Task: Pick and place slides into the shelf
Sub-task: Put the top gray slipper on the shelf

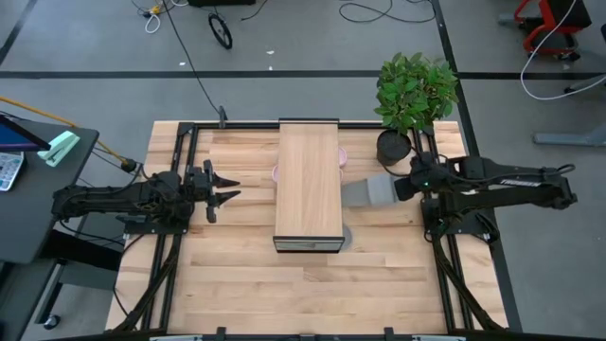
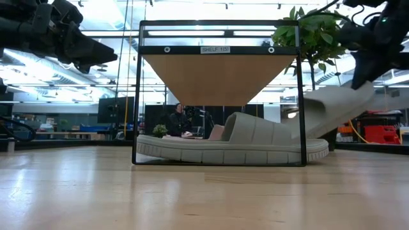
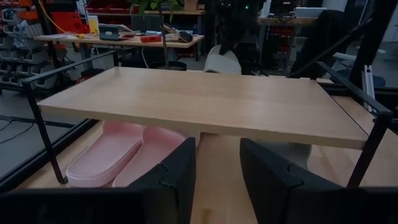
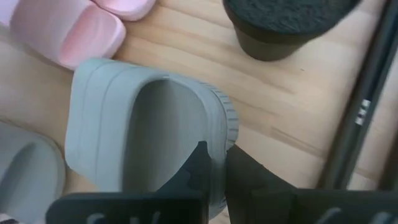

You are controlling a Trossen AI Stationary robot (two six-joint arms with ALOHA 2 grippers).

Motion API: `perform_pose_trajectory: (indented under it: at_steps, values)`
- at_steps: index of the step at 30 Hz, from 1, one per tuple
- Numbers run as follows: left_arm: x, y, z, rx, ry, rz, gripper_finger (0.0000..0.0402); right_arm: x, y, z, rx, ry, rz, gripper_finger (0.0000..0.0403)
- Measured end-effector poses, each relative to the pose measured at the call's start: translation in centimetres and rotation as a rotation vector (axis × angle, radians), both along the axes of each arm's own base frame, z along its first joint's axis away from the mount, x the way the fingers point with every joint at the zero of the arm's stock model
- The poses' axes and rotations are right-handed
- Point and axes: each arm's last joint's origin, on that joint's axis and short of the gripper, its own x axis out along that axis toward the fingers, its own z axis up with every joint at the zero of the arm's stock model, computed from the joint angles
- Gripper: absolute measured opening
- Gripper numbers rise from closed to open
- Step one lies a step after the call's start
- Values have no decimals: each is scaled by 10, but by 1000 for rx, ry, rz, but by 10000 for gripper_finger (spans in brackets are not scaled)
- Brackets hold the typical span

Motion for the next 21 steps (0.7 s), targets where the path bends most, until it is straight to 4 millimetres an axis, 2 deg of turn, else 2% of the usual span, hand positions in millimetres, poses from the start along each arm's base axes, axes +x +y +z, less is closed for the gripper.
perform_pose_trajectory:
  at_steps: [5,8,15,21]
  values:
    - [0,0,0,-5,-1,0,127,-5,6,6,2,19,0,24]
    - [0,0,0,-5,-1,0,131,-6,10,17,-4,-13,6,24]
    - [0,0,0,-1,-2,0,132,-10,21,63,-42,-140,54,23]
    - [0,0,0,2,-3,0,126,-14,27,99,-63,-58,64,23]
